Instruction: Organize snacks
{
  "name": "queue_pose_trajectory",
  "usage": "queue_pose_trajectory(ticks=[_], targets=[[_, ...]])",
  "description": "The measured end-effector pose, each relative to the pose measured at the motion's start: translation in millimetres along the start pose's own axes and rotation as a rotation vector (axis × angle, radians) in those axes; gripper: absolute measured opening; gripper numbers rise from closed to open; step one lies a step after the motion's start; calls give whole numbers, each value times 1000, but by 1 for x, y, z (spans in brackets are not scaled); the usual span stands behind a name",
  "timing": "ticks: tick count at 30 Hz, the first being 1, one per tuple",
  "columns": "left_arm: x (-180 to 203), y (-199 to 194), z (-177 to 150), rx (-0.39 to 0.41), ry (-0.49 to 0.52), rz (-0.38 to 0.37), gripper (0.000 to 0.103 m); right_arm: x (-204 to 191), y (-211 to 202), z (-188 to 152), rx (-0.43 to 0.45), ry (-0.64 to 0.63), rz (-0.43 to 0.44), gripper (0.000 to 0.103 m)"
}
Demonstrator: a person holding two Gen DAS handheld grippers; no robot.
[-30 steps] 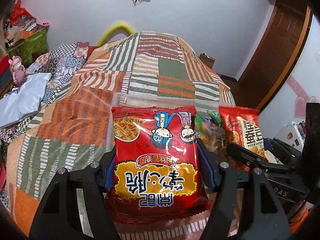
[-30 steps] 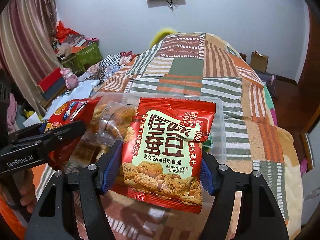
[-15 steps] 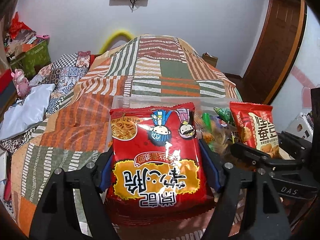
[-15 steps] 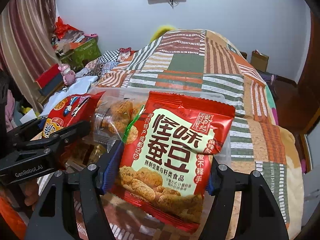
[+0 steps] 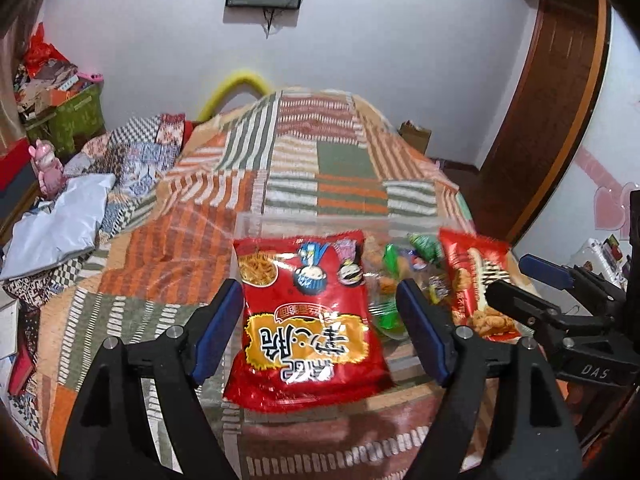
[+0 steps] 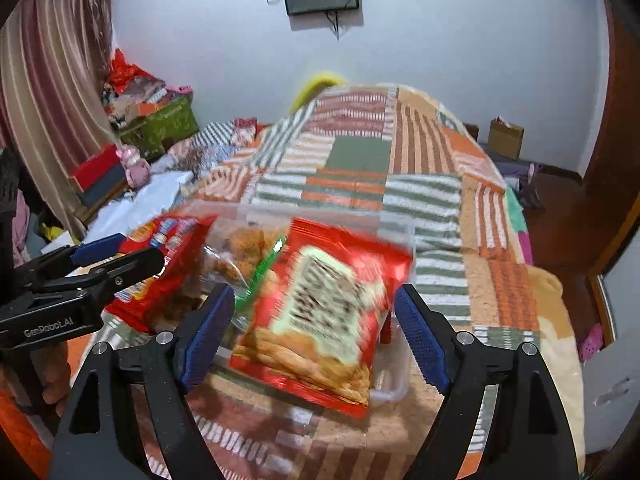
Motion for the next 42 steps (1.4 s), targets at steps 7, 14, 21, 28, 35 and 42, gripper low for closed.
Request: queue_pose_trajectory(ticks=[7,14,21,28,35,42], targets=[[16,-60,17,115,28,-13,79,-11,-54,18,121,-27,7,85],[32,-121,21,231,56,-24,79,-22,-101,25,215,-35,27,85],[42,-166,15,347,74,-18,89,-35,-142,17,332,-60,38,103],[50,-187,6,402,102,-13,97,-40,-150,11,351,-59,45,103],[51,-192,-1,400,105,-14,98,-38,-153,3,350,-44,43,103],[49,-189,-4,387,95,-13,98,-37,-155,1,351,-42,45,103]])
Point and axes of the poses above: each gripper's, at about its wrist camera, not at the fingertips, and y roughly the way its jaws point, x to its right, z to its top, the point moved 1 cm from there along y, roughly the way its jaws point, and after that the axes turned 9 degrees about x, right-handed, at the moved point
